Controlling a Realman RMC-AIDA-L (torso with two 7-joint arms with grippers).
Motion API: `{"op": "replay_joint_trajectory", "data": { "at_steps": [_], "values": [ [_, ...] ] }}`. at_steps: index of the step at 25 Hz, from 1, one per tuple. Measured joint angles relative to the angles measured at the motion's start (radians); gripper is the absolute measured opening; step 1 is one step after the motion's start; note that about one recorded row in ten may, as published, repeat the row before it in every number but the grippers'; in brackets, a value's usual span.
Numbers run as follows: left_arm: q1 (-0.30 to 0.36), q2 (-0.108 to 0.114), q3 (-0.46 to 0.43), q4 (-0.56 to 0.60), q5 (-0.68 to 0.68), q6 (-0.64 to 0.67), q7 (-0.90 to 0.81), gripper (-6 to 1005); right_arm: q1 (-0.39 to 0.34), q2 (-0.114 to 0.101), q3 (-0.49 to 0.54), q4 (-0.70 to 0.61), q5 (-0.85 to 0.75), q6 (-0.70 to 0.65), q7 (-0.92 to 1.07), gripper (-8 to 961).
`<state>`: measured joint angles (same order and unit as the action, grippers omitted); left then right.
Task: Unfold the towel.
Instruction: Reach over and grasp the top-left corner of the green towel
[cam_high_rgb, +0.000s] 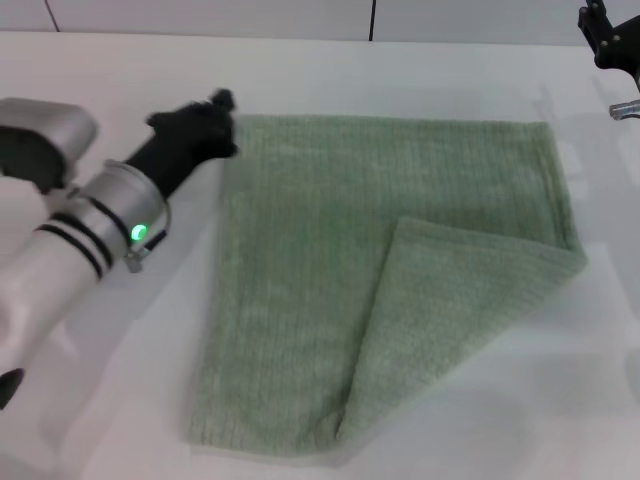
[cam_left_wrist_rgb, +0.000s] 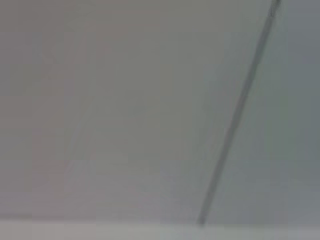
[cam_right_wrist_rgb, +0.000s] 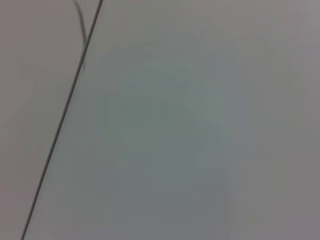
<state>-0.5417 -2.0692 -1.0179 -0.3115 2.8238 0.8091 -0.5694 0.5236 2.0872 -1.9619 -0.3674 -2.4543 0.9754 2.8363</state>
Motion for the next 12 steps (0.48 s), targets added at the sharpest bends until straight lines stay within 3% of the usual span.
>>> {"op": "replay_joint_trajectory", "data": {
  "at_steps": [4,12],
  "values": [
    [-0.049,-0.001,0.066,0.0,0.0,-0.099,-0.028,-2,0.001,0.0,0.0,0.0,0.0,-0.002,0.0,735],
    [-0.089,-0.003,0.104,-0.046,0.0,-0.231,-0.045,-1,0.004,-0.002,-0.01,-0.003,0.0,-0.004,0.0,734]
  ]
}}
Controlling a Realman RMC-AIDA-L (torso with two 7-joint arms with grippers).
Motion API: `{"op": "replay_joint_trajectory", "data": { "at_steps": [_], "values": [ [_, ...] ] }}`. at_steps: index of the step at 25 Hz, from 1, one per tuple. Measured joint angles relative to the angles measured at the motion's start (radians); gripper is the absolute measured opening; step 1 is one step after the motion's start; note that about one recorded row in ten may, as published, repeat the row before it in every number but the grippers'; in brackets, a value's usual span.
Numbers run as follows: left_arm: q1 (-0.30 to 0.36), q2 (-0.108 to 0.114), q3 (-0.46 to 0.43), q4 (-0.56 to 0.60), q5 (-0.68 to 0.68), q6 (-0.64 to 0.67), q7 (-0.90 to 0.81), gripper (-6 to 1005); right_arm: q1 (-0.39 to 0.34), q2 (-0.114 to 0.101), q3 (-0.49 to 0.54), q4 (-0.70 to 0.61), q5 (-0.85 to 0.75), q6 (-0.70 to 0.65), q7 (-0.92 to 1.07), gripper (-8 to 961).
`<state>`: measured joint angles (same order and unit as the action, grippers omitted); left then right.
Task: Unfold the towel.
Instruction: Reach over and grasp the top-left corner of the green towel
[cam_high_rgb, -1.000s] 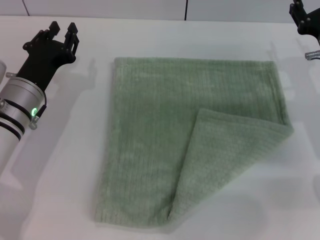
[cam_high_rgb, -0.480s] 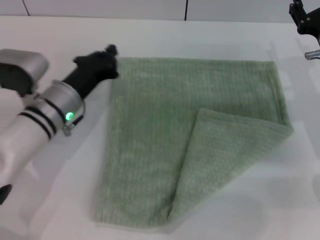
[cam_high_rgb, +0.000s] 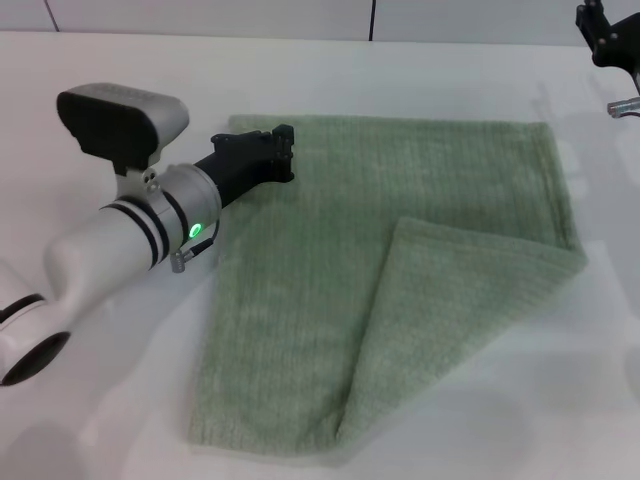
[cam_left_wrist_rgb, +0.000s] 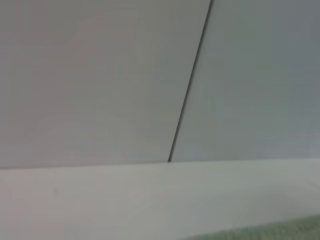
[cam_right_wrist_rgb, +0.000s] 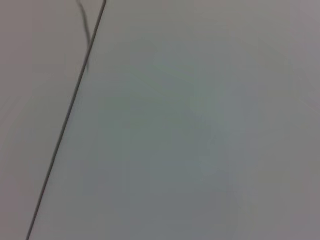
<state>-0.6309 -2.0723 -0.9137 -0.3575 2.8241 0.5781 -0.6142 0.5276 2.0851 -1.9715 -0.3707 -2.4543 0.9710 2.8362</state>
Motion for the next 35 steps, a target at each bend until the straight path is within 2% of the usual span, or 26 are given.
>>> {"op": "replay_joint_trajectory", "data": {
  "at_steps": [13,35],
  "values": [
    [-0.082,-0.006,-0.017,0.041,-0.006,-0.14,0.003,1,0.01,-0.001,-0.039,-0.001,0.0,-0.009,0.0,734],
    [-0.09,-0.006,-0.016,0.059,-0.006,-0.197,0.008,4,0.014,0.0,-0.054,-0.008,0.0,-0.009,0.0,733]
  ]
}}
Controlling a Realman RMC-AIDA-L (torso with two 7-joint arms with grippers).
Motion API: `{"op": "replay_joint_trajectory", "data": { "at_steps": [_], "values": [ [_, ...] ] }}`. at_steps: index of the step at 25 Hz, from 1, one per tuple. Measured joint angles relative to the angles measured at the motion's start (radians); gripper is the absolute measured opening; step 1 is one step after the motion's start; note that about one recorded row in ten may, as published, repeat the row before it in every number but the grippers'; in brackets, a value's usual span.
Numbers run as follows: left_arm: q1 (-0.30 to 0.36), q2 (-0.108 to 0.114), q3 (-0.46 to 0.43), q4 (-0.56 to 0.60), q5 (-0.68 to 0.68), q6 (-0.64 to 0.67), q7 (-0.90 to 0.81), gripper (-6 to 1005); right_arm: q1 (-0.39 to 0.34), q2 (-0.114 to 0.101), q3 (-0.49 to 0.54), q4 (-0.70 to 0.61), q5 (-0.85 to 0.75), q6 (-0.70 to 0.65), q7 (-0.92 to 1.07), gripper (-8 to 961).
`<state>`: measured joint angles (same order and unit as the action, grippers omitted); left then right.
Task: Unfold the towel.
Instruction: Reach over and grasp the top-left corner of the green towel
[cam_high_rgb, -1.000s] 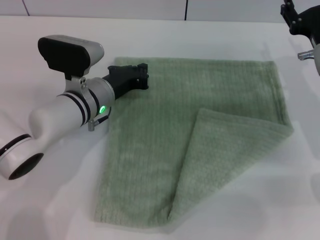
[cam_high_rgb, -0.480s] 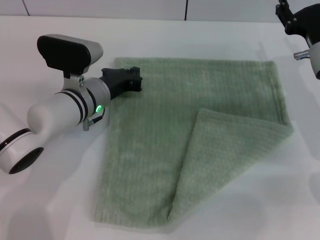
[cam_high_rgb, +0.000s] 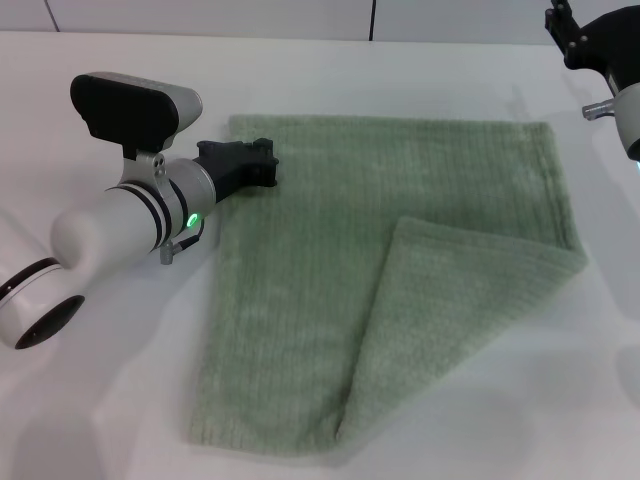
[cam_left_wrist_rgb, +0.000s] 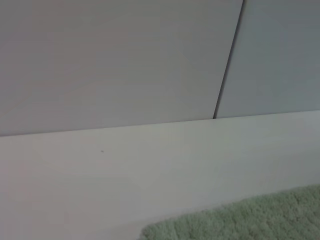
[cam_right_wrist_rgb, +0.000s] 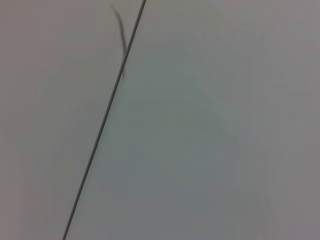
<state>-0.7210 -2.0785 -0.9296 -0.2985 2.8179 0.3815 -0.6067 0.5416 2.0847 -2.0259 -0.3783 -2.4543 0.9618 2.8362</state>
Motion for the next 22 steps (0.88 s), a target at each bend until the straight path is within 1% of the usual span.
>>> {"op": "replay_joint_trajectory", "data": {
  "at_steps": [9,11,12,13,14,15,16,17,18,19,20,21,22],
  "values": [
    [0.002,0.0,0.001,0.0,0.0,0.001,0.001,5,0.0,0.0,-0.002,-0.014,0.0,-0.006,0.005,733],
    [0.002,0.0,0.002,0.0,0.0,0.002,0.001,6,-0.006,0.001,-0.002,-0.067,0.0,-0.074,0.011,733],
    [0.002,0.0,0.002,-0.001,0.0,0.002,0.001,6,-0.006,0.001,-0.002,-0.067,0.0,-0.074,0.011,733],
    [0.002,0.0,0.002,-0.001,0.0,0.002,0.001,6,-0.01,0.0,-0.002,-0.121,0.002,-0.155,0.012,733],
    [0.002,-0.001,0.002,-0.001,0.0,0.002,0.001,6,-0.01,0.0,-0.002,-0.121,0.002,-0.155,0.012,733],
    [0.003,-0.001,0.003,-0.001,0.0,0.002,0.001,6,-0.011,-0.002,0.001,-0.188,0.005,-0.245,0.012,733],
    [0.003,-0.001,0.003,-0.001,0.0,0.002,0.001,6,-0.011,-0.002,0.001,-0.188,0.005,-0.245,0.012,733],
    [0.003,-0.001,0.003,-0.001,0.0,0.002,0.001,7,-0.013,-0.003,0.005,-0.232,0.006,-0.305,0.012,733],
    [0.006,-0.001,0.003,-0.001,0.0,0.002,0.0,7,-0.022,-0.006,0.014,-0.319,0.006,-0.423,0.012,733],
    [0.006,-0.001,0.003,-0.001,0.0,0.002,0.0,7,-0.022,-0.006,0.014,-0.319,0.006,-0.423,0.012,733],
    [0.007,-0.001,0.003,-0.001,0.0,0.002,0.0,7,-0.027,-0.008,0.021,-0.362,0.005,-0.486,0.011,733],
    [0.009,-0.001,0.005,-0.001,0.0,0.002,-0.003,7,-0.042,-0.011,0.046,-0.47,0.002,-0.631,-0.003,733],
    [0.009,-0.001,0.005,-0.001,0.0,0.002,-0.003,7,-0.042,-0.011,0.046,-0.47,0.002,-0.631,-0.003,733]
  ]
}}
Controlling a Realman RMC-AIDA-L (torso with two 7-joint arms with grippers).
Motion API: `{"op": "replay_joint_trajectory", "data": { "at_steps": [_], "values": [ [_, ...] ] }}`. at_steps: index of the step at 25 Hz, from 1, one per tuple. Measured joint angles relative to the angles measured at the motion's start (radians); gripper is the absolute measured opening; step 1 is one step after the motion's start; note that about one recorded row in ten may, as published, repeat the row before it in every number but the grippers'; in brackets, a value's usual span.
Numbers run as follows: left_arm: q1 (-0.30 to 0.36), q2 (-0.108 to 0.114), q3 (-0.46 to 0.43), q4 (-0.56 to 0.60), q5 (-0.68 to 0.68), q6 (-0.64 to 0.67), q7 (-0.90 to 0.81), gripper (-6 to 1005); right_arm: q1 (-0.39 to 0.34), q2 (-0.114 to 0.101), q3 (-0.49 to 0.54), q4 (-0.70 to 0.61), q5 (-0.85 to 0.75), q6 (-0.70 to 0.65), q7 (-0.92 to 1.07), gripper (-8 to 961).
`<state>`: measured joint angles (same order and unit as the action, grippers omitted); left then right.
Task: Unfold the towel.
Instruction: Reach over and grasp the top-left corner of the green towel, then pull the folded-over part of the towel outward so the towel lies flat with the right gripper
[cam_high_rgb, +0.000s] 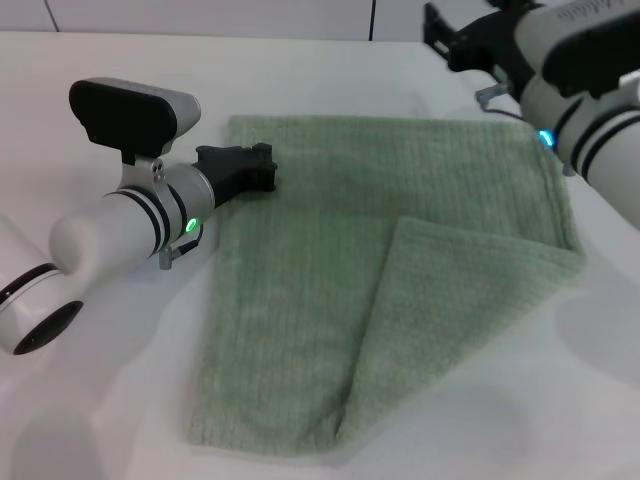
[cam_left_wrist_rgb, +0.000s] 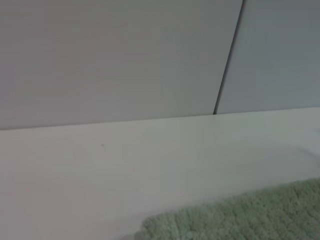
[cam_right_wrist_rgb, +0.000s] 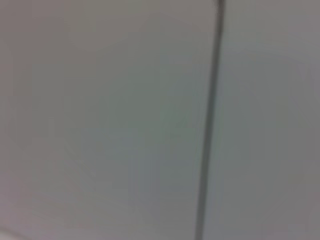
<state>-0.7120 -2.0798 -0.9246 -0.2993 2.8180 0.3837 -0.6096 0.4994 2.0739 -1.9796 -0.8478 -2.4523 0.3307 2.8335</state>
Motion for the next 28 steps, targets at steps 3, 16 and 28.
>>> {"op": "replay_joint_trajectory", "data": {
  "at_steps": [3,16,28],
  "values": [
    [0.002,0.0,0.002,-0.004,0.0,0.0,-0.001,8,-0.021,-0.003,0.091,-0.199,-0.003,-0.343,-0.034,733],
    [0.006,0.002,0.0,-0.012,0.001,0.006,-0.005,10,0.125,0.0,0.386,-0.425,0.005,-1.276,-0.13,732],
    [0.008,0.003,-0.002,-0.012,0.002,0.006,-0.004,11,0.24,0.0,0.473,-0.293,0.081,-1.576,-0.277,732]
  ]
}}
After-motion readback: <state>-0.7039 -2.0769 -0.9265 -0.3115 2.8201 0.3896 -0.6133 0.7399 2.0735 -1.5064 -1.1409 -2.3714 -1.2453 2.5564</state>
